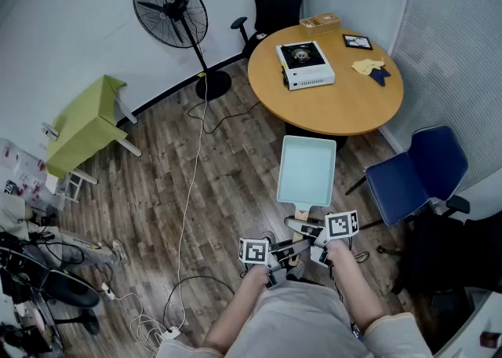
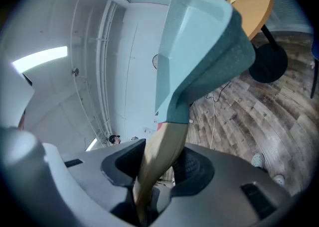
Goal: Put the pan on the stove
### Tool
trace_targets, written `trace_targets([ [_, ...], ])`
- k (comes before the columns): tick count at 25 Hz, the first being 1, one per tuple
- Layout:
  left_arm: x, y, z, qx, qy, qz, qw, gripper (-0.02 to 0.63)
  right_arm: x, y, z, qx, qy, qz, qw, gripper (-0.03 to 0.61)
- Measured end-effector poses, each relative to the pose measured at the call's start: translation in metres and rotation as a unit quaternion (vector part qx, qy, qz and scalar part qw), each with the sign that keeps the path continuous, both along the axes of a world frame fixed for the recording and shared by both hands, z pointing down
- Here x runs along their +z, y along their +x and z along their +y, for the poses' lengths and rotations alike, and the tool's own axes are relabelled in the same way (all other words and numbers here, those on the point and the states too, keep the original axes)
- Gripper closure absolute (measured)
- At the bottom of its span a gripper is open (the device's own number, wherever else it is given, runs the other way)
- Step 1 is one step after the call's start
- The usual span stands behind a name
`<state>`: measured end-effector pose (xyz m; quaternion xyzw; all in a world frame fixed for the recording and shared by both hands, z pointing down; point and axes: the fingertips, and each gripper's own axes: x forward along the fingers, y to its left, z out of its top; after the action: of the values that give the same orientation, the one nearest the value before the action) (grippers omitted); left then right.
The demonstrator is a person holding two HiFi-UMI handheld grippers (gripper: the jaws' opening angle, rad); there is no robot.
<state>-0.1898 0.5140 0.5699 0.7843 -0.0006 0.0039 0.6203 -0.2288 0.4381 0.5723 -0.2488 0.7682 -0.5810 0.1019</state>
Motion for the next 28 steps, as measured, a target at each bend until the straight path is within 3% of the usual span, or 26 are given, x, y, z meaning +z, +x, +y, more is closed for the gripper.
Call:
trace_targets([
  [4, -0.006, 0.001, 0.000, -0.001, -0.013, 0.021, 0.9997, 0.531, 0.001, -0.001, -0.001, 0.003, -0.004, -0.002, 1.000, 0.419],
  [17, -0.008, -0.010, -0.015, 0.001, -0.020, 0.007, 0.9998, 0.532, -0.003, -0.012, -0.016, 0.002, -0.005, -0.005, 1.000, 0.416],
  [28, -0.005, -0.033, -0.047, 0.020, -0.034, 0.023, 0.9989, 0.531, 0.004, -0.034, -0.050, 0.012, -0.015, 0.005, 1.000, 0.414],
])
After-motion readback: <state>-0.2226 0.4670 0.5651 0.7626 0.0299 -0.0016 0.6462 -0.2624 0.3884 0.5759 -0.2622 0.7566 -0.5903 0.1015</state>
